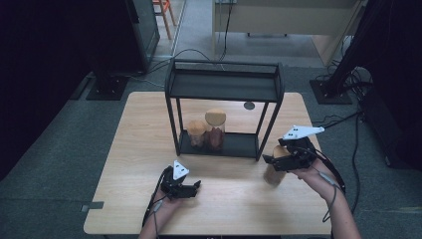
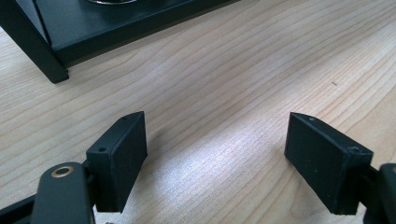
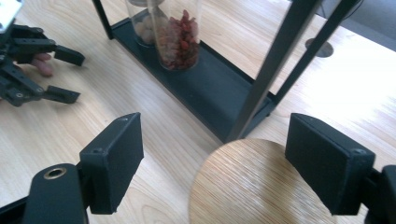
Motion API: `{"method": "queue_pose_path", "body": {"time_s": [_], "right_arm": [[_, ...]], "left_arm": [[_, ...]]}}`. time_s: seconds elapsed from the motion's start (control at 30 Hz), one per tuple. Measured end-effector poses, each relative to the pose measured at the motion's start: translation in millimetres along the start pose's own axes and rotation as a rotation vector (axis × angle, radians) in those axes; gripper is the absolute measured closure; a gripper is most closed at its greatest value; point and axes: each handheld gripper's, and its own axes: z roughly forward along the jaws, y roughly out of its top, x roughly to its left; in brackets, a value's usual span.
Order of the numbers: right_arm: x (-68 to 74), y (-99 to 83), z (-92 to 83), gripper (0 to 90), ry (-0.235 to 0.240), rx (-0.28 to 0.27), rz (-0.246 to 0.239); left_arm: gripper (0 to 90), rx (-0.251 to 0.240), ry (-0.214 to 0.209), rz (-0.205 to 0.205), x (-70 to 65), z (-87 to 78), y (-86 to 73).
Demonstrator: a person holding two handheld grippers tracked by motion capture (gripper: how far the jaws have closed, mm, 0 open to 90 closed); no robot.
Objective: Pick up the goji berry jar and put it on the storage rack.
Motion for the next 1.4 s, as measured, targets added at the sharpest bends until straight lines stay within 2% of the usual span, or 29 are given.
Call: {"method": "queue_pose_path", "body": {"time_s": [0.8, 1.4], "right_arm": [[-12.9, -13.8, -4.7, 19.3, -0.075, 0.013, 0.009], [-10.8, -27.8, 5.0, 19.3, -0.085, 0.035, 0.017]], "left_arm": [[21.5, -0.003, 0.003, -0.002, -0.4, 0.3, 0.0], [21.4, -0.001, 0.007, 0.002, -0.5, -0.1, -0.2]]}}
